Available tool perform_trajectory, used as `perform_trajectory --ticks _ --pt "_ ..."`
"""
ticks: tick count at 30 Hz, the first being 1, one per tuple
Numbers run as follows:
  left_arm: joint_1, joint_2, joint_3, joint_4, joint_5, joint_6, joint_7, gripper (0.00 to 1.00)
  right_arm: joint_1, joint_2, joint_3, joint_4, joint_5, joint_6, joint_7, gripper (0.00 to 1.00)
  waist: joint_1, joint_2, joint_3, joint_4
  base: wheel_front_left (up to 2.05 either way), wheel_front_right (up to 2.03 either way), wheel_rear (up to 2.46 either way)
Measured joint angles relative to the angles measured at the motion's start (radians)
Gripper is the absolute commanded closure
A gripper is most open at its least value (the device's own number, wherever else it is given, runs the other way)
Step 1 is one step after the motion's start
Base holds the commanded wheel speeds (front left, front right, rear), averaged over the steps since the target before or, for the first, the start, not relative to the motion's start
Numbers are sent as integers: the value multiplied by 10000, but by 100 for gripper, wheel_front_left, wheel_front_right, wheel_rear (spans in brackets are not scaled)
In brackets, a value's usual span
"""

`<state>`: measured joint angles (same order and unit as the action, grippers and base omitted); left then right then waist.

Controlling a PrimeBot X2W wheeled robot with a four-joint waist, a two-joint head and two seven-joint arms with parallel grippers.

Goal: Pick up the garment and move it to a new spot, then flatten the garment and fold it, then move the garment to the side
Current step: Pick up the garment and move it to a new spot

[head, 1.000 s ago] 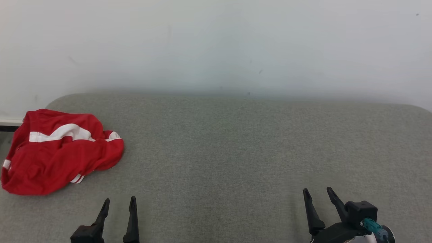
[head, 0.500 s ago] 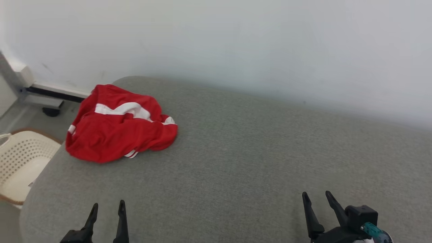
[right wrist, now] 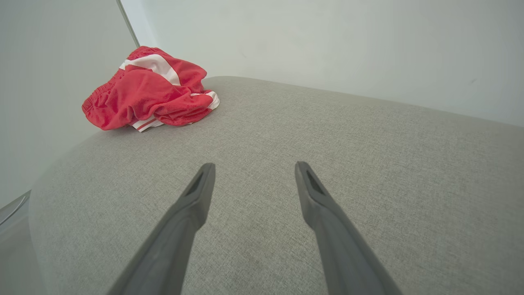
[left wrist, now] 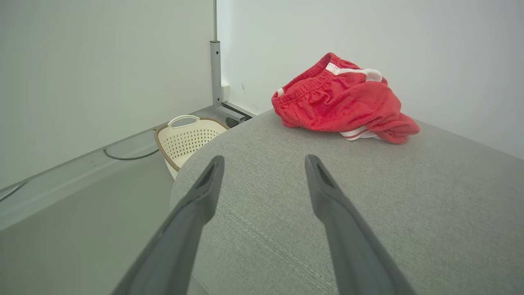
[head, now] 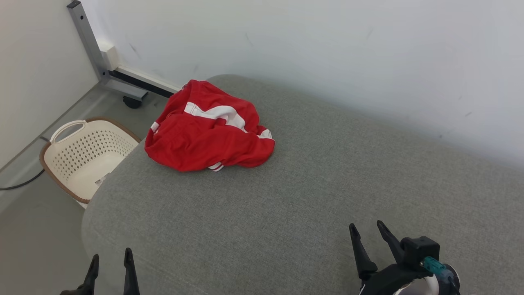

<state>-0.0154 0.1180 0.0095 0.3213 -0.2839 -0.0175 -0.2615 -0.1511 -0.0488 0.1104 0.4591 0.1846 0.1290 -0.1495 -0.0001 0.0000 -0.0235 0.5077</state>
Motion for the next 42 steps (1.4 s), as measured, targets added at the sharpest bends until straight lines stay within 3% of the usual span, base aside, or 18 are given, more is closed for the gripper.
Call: perform_trajectory --ticks 9,14,18,23,26,32,42 --pt "149 -188 314 -343 -270 150 -12 0 -358 -2 263 368 0 0 -84 0 2 1 263 211 0 0 0" --pt "-130 -337 240 27 -723 -63 138 0 -365 -2 257 437 -4 0 -96 0 1 1 254 193 0 0 0" --pt "-1434 -280 -107 627 -842 -439 681 0 -326 -2 142 441 -109 0 -84 0 1 0 299 193 0 0 0" --pt "-3898 -221 -508 2174 -934 -510 1707 0 -224 -4 -61 79 -581 0 205 0 2 1 546 161 0 0 0" --pt "-5377 -263 -1195 3379 -757 -807 2552 0 -59 -67 -79 -353 -888 0 520 0 3 1 759 112 0 0 0" --pt "-7537 6 -920 5091 -872 -497 3016 0 -139 -476 130 -1988 -1241 0 1404 0 2 1 1268 -336 0 0 0" --pt "-9428 594 -926 6644 -1131 -777 3425 0 -60 -1252 -105 -4596 -1264 0 2635 0 5 3 3026 -1432 0 0 0"
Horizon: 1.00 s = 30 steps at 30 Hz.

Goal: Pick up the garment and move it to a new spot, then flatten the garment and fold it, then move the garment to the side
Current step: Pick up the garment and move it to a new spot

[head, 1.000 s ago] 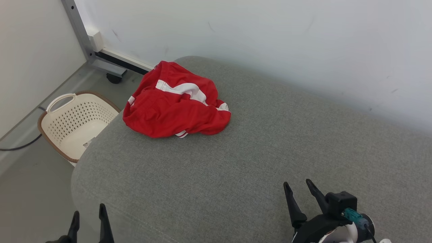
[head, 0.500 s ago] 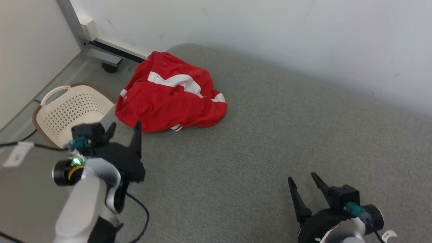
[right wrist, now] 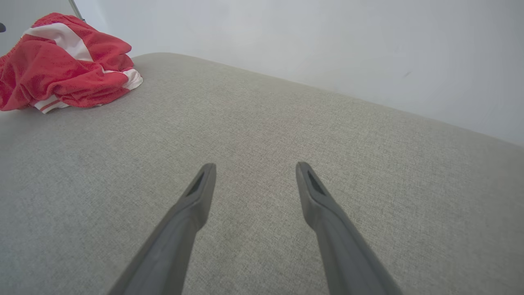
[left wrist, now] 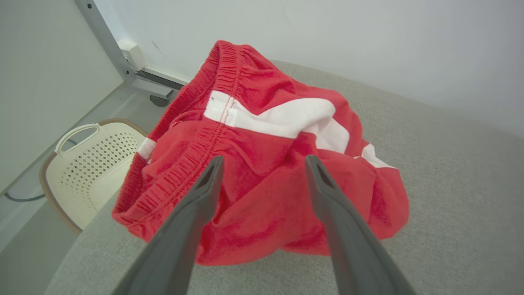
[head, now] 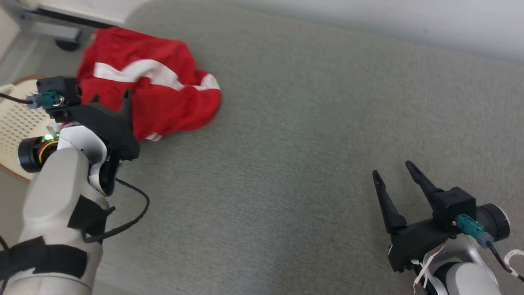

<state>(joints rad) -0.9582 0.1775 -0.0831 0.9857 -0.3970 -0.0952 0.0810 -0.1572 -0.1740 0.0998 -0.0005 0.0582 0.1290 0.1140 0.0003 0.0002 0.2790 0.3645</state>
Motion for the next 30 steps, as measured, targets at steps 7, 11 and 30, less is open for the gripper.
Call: perform_trajectory --ticks 7,11,30 --pt "-592 573 186 742 117 934 -105 0 166 92 -174 -493 2 0 82 0 0 -1 1017 -668 0 0 0" --pt "-777 683 196 1060 184 1152 -146 0 168 190 -176 -472 21 0 -2 0 1 0 1445 -1128 0 0 0" --pt "-1182 1655 -715 1712 1018 1478 -1043 100 0 851 65 1200 485 12 -909 0 -4 -1 356 -1739 0 0 0"
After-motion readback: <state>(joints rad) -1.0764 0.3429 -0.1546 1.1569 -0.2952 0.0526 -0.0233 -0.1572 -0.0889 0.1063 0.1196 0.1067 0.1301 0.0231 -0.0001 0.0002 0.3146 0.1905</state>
